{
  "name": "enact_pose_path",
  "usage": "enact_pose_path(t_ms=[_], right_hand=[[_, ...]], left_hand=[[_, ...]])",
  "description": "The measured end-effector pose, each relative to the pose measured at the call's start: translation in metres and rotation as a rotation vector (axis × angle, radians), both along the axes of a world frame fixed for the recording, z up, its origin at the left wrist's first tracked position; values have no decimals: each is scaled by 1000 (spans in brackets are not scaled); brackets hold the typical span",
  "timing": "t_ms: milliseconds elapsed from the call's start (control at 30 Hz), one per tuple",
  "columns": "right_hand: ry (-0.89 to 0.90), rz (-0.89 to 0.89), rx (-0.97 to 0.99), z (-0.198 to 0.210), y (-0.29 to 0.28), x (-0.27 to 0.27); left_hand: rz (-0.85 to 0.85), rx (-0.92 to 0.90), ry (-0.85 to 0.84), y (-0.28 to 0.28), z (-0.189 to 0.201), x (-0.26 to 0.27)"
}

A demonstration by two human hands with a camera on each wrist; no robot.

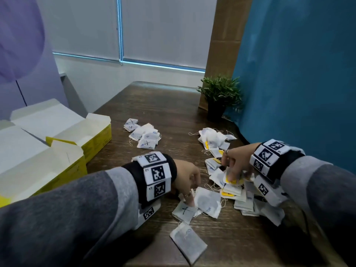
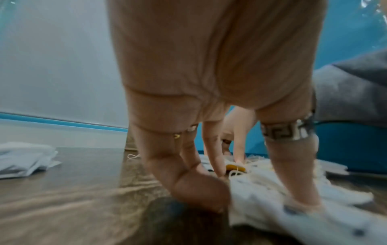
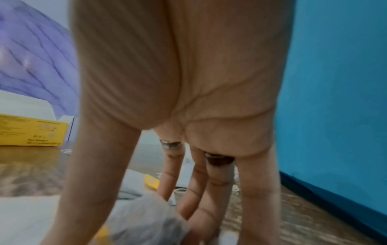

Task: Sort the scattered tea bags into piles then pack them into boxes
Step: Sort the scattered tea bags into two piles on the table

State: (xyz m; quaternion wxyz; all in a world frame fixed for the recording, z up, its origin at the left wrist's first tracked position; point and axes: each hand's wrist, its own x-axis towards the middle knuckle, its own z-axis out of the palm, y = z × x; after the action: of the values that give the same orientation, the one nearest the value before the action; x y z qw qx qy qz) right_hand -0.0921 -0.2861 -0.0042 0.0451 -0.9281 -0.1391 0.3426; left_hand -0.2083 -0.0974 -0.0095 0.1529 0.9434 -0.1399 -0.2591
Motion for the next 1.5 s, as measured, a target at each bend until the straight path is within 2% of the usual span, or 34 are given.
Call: enact_pose_path(t_ms=[133,300,433,533,733,900,1100,1233,1367,1500], right_hand=[[-36,52,0,-5,6,-5],[-92,89,121,2,14,-7],[-88,52,291,12,15,-8],[-93,38,433,17,16,-8],[-100,-34,836,19,25,-13],[36,-143,1166,24,49,-28],[174,-213,1235,16,76,-35],[184,-131,1110,10,84,-30],[107,-101,1028,3,89,-28],[5,-164,1078,0,90,-24]], left_hand=[[65,-88,63,4,-7,-2],[121,-91,11,26,-4,-1],[282,-334,42,50,5,2],[340,-509,-16,63,9,3],[492,-891,-120,82,9,8],[536,-1158,-96,85,9,17],[540,-1387,-115,84,-1,22],[528,-1431,-117,82,-10,25],[514,-1458,-118,84,-10,26],[535,-1471,-95,90,-14,26]])
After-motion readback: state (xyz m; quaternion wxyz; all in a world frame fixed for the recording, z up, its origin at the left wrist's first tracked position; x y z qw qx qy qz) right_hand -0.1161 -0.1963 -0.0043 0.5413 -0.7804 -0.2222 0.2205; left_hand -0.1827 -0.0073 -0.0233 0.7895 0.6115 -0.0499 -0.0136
